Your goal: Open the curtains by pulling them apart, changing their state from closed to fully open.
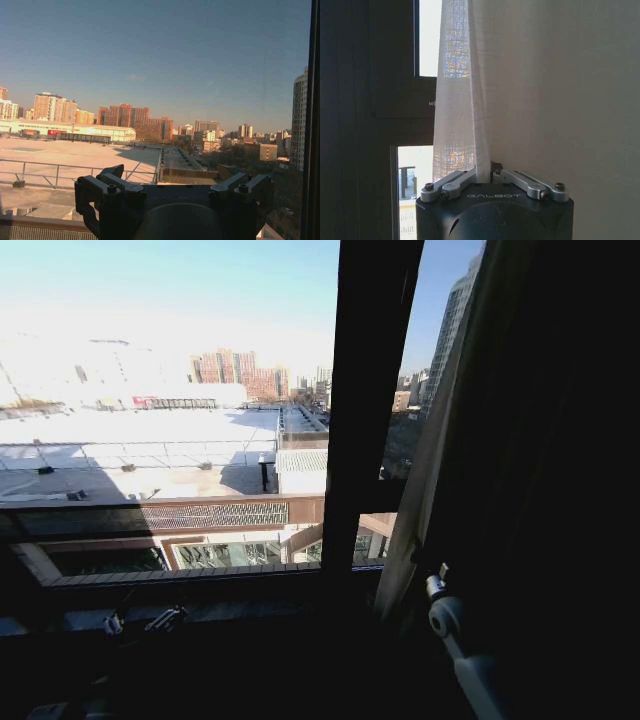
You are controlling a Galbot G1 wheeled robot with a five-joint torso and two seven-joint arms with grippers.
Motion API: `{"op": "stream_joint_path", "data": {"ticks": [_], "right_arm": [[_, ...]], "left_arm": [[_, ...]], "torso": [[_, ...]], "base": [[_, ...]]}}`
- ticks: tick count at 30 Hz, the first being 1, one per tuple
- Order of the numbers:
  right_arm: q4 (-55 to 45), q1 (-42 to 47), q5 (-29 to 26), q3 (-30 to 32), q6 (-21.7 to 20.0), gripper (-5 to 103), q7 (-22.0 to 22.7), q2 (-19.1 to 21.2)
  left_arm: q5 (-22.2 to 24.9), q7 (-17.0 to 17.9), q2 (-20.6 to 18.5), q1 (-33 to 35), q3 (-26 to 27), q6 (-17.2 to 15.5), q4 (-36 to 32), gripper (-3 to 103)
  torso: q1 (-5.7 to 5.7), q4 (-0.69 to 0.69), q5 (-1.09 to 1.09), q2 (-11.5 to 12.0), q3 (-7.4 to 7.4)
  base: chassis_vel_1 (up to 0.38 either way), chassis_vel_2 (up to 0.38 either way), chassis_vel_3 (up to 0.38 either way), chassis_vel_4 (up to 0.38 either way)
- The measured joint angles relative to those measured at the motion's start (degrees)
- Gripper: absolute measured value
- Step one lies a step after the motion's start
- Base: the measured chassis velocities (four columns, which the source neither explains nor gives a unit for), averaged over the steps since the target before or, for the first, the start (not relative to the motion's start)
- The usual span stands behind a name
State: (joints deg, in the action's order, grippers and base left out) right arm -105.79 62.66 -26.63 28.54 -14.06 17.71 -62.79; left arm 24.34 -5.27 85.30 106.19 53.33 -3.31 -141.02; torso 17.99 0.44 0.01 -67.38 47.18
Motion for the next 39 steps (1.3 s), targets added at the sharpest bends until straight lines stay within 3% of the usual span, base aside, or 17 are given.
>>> {"op": "stream_joint_path", "data": {"ticks": [22, 39], "right_arm": [[-1.13, 0.37, -1.18, -0.12, -0.23, 0, -1.88, 0.33], [-1.50, 2.04, -0.94, 0.59, 1.54, 0, -2.52, 0.29]], "left_arm": [[-0.04, -0.11, 0.07, -0.58, -0.36, -0.09, 0.45, 100], [-0.21, -0.24, 0.32, -0.83, -0.71, -0.10, 0.70, 100]], "torso": [[0.00, -0.01, -0.01, 0.00, 0.00], [0.00, 0.01, 0.02, 0.00, 0.00]], "base": [[-0.007, -0.008, 0.009, 0.009], [-0.194, -0.190, 0.211, 0.196]]}}
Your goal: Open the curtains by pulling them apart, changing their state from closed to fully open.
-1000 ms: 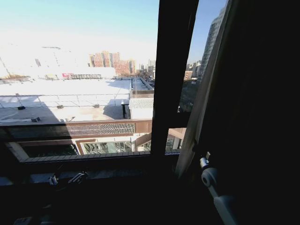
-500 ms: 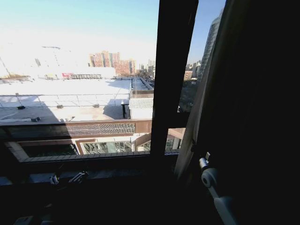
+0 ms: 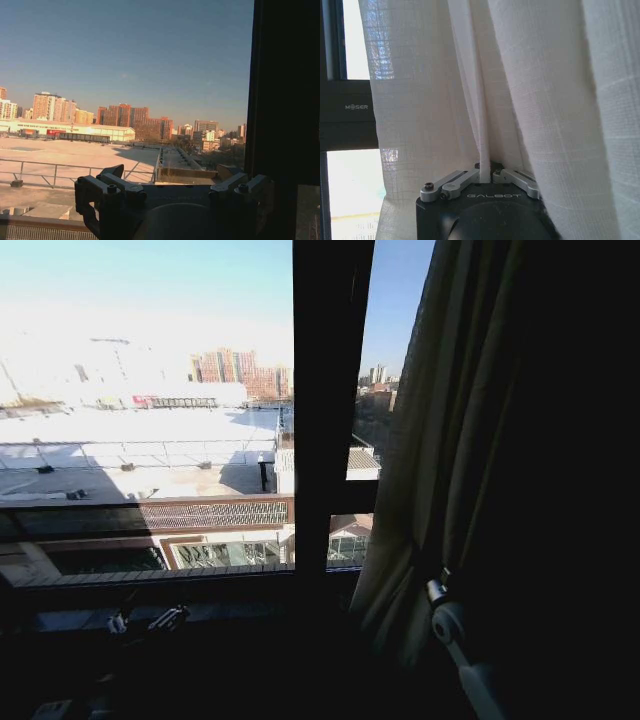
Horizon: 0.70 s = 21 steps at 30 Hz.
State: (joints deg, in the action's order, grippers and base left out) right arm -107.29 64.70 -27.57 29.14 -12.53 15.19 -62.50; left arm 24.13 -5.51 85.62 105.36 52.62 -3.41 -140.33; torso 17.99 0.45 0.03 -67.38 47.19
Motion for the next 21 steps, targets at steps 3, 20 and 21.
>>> {"op": "stream_joint_path", "data": {"ticks": [3, 20, 21], "right_arm": [[1.02, 0.07, 0.04, 1.07, 0.08, 0, 0.41, -0.44], [10.88, -2.95, -1.02, 10.83, -1.61, 0, 10.20, -0.26], [11.23, -3.17, -1.03, 11.00, -1.65, 0, 10.82, -0.26]], "left_arm": [[-0.04, -0.08, 0.06, 0.03, -0.08, 0.00, 0.00, 100], [-0.56, -0.14, 0.82, -0.23, -0.74, 0.05, -0.12, 100], [-0.57, -0.15, 0.82, -0.26, -0.74, 0.05, -0.12, 100]], "torso": [[0.00, 0.00, 0.03, 0.00, 0.00], [-0.01, -0.01, 0.00, -0.01, -0.01], [-0.01, -0.01, -0.02, -0.01, -0.01]], "base": [[-0.069, -0.104, 0.110, 0.100], [0.015, 0.006, -0.012, -0.010], [0.000, 0.000, 0.000, 0.000]]}}
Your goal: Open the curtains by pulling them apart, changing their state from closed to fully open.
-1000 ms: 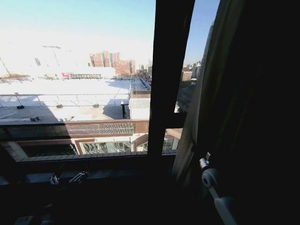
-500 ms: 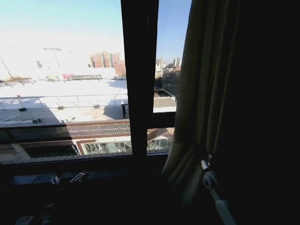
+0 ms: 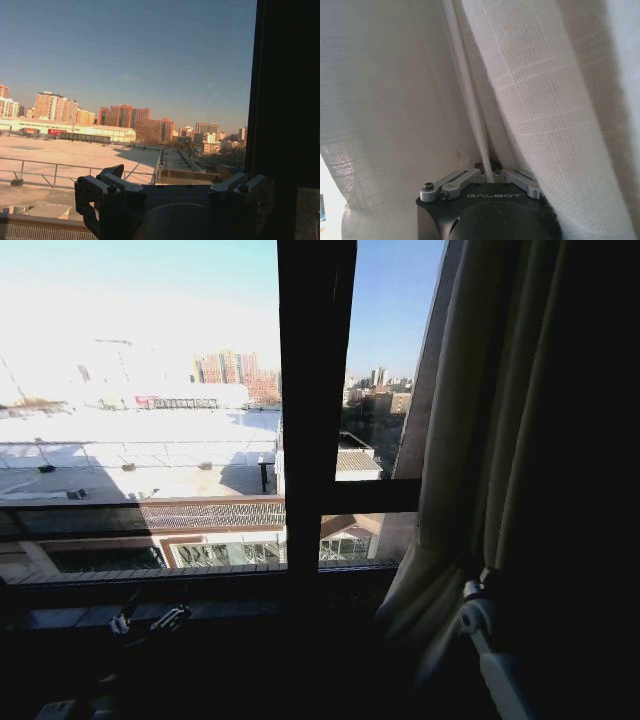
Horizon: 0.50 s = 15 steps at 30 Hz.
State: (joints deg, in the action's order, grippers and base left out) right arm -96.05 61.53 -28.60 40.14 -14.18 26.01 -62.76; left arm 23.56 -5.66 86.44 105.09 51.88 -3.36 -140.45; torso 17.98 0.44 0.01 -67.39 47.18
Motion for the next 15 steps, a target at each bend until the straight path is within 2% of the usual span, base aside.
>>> {"op": "stream_joint_path", "data": {"ticks": [5, 6, 9, 11, 13, 14, 15], "right_arm": [[-2.23, 1.70, -0.25, -0.47, -1.13, -2, -1.01, 0.04], [-3.96, 3.08, -0.34, -0.89, -1.53, 3, -2.25, 0.08], [-10.70, 7.21, -1.17, -2.27, -2.11, 19, -4.73, 0.59], [-13.52, 8.89, -2.53, -2.82, -2.63, 19, -5.09, 0.81], [-20.11, 12.57, -5.25, -3.66, -3.77, 30, -5.36, 1.41], [-20.11, 12.57, -5.25, -3.66, -3.77, 30, -5.36, 1.41], [-23.35, 14.41, -5.66, -3.78, -4.05, 35, -5.59, 1.58]], "left_arm": [[-0.01, -0.02, 0.10, -0.07, 0.01, 0.02, 0.01, 100], [0.00, -0.02, 0.11, -0.06, 0.04, 0.02, 0.01, 100], [0.06, -0.03, 0.09, -0.11, 0.04, 0.05, -0.02, 100], [0.08, -0.03, 0.09, -0.12, -0.01, 0.05, -0.02, 100], [0.11, -0.04, 0.09, -0.10, -0.23, 0.05, -0.05, 100], [0.11, -0.04, 0.09, -0.10, -0.23, 0.05, -0.05, 100], [0.15, -0.04, 0.09, -0.09, -0.27, 0.02, -0.09, 100]], "torso": [[0.00, 0.00, 0.01, 0.00, 0.01], [0.00, 0.04, 0.09, 0.01, 0.03], [0.00, 0.03, 0.04, 0.01, 0.02], [0.00, 0.02, 0.04, 0.01, 0.02], [0.00, 0.01, 0.02, 0.01, 0.02], [0.00, 0.01, 0.02, 0.01, 0.02], [0.00, 0.01, -0.01, 0.01, 0.01]], "base": [[0.000, 0.000, 0.000, 0.000], [0.000, 0.000, 0.000, 0.000], [0.000, 0.000, 0.000, 0.000], [0.000, 0.000, 0.000, 0.000], [0.000, 0.000, 0.000, 0.000], [0.000, 0.000, 0.000, 0.000], [0.000, 0.000, 0.000, 0.000]]}}
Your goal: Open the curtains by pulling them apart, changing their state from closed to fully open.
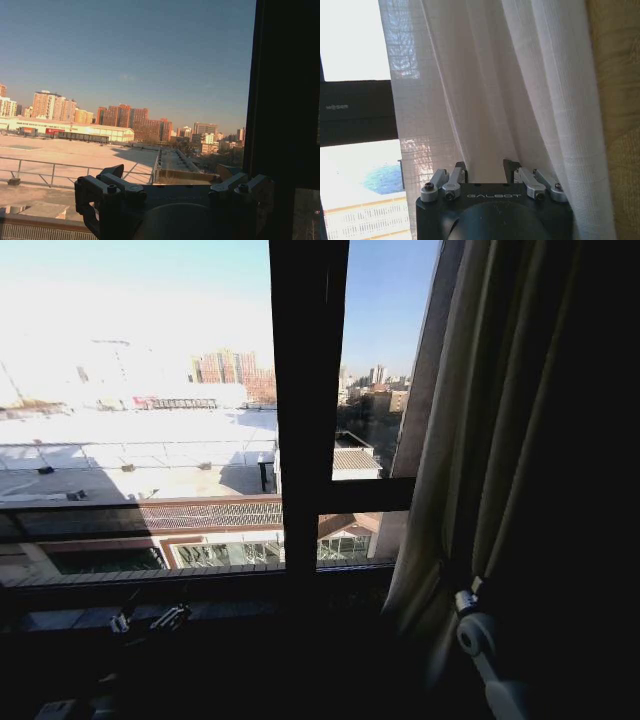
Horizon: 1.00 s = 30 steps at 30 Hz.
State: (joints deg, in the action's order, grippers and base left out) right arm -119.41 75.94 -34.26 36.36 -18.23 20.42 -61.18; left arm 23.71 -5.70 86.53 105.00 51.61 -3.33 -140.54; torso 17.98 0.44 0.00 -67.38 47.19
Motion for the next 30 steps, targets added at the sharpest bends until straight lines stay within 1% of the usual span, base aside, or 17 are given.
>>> {"op": "stream_joint_path", "data": {"ticks": [3, 4, 6, 7, 8, 10, 11, 12, 13, 15, 16, 17, 20, 21, 24, 30], "right_arm": [[-7.57, 5.22, -0.18, -0.08, -0.26, 51, -0.29, -0.09], [-7.57, 5.22, -0.18, -0.08, -0.26, 51, -0.29, -0.09], [-11.00, 9.18, 0.42, -0.05, -0.27, 62, -1.35, -0.50], [-11.97, 10.78, 1.84, 0.01, -0.25, 62, -2.36, -0.72], [-11.97, 10.78, 1.84, 0.01, -0.25, 62, -2.36, -0.72], [-13.04, 13.21, 6.11, 0.12, 0.04, 74, -4.89, -1.06], [-13.38, 13.72, 7.51, 0.00, 0.25, 80, -5.45, -1.15], [-13.67, 13.82, 8.05, -0.27, 0.35, 85, -5.56, -1.22], [-13.67, 13.82, 8.05, -0.27, 0.35, 85, -5.56, -1.22], [-14.00, 13.82, 9.63, -1.38, 0.44, 95, -5.85, -1.39], [-14.00, 13.82, 9.63, -1.38, 0.44, 95, -5.85, -1.39], [-14.06, 13.78, 10.50, -1.88, 0.47, 98, -5.85, -1.56], [-14.07, 13.62, 12.71, -2.90, 0.85, 100, -5.84, -2.00], [-13.96, 13.60, 13.32, -2.98, 1.06, 100, -5.84, -2.00], [-13.58, 13.49, 13.78, -2.98, 1.43, 100, -5.85, -1.90], [-12.83, 13.27, 13.97, -2.82, 1.81, 100, -6.03, -1.95]], "left_arm": [[0.34, -0.01, -0.25, 0.16, 0.11, -0.23, -0.21, 100], [0.34, -0.01, -0.25, 0.16, 0.11, -0.23, -0.21, 100], [0.40, -0.02, -0.41, 0.41, 0.16, -0.39, -0.26, 100], [0.41, -0.02, -0.51, 0.55, 0.17, -0.59, -0.28, 100], [0.41, -0.02, -0.51, 0.55, 0.17, -0.59, -0.28, 100], [0.47, -0.02, -0.82, 0.66, 0.19, -1.10, -0.38, 100], [0.52, -0.02, -0.96, 0.64, 0.19, -1.37, -0.42, 100], [0.56, -0.02, -1.04, 0.55, 0.19, -1.65, -0.44, 100], [0.56, -0.02, -1.04, 0.55, 0.19, -1.65, -0.44, 100], [0.62, -0.02, -1.07, 0.34, 0.12, -2.65, -0.51, 100], [0.62, -0.02, -1.07, 0.34, 0.12, -2.65, -0.51, 100], [0.63, -0.02, -1.07, 0.29, 0.10, -2.98, -0.58, 100], [0.75, -0.02, -1.04, 0.11, 0.10, -3.94, -1.00, 100], [0.88, -0.02, -0.99, 0.09, 0.12, -4.43, -1.21, 100], [1.32, -0.03, -0.91, 0.11, 0.18, -5.17, -1.55, 100], [1.50, -0.03, -0.94, 0.17, 0.45, -5.30, -1.72, 100]], "torso": [[0.00, -0.01, -0.02, 0.00, 0.00], [0.00, -0.01, -0.02, 0.00, 0.00], [0.00, 0.01, 0.00, 0.00, 0.00], [0.00, 0.00, 0.00, 0.00, -0.01], [0.00, 0.00, 0.00, 0.00, -0.01], [0.00, 0.01, 0.01, 0.00, -0.01], [0.00, 0.01, 0.01, -0.01, -0.01], [0.00, 0.00, 0.01, 0.00, -0.01], [0.00, 0.00, 0.01, 0.00, -0.01], [0.01, -0.01, 0.01, 0.00, -0.01], [0.01, -0.01, 0.01, 0.00, -0.01], [0.01, -0.01, 0.01, 0.00, 0.00], [0.02, -0.02, 0.02, 0.00, 0.00], [0.01, 0.00, 0.02, 0.00, -0.01], [0.02, 0.00, 0.02, 0.00, 0.00], [0.01, -0.01, 0.02, 0.00, 0.00]], "base": [[0.000, 0.000, 0.000, 0.000], [0.000, 0.000, 0.000, 0.000], [0.000, 0.000, 0.000, 0.000], [0.000, 0.000, 0.000, 0.000], [0.000, 0.000, 0.000, 0.000], [0.000, 0.000, 0.000, 0.000], [0.000, 0.000, 0.000, 0.000], [0.000, 0.000, 0.000, 0.000], [0.000, 0.000, 0.000, 0.000], [0.000, 0.000, 0.000, 0.000], [0.000, 0.000, 0.000, 0.000], [0.000, 0.000, 0.000, 0.000], [0.028, 0.044, -0.034, -0.028], [0.056, 0.072, -0.074, -0.051], [0.091, 0.081, -0.098, -0.095], [0.184, 0.153, -0.184, -0.193]]}}
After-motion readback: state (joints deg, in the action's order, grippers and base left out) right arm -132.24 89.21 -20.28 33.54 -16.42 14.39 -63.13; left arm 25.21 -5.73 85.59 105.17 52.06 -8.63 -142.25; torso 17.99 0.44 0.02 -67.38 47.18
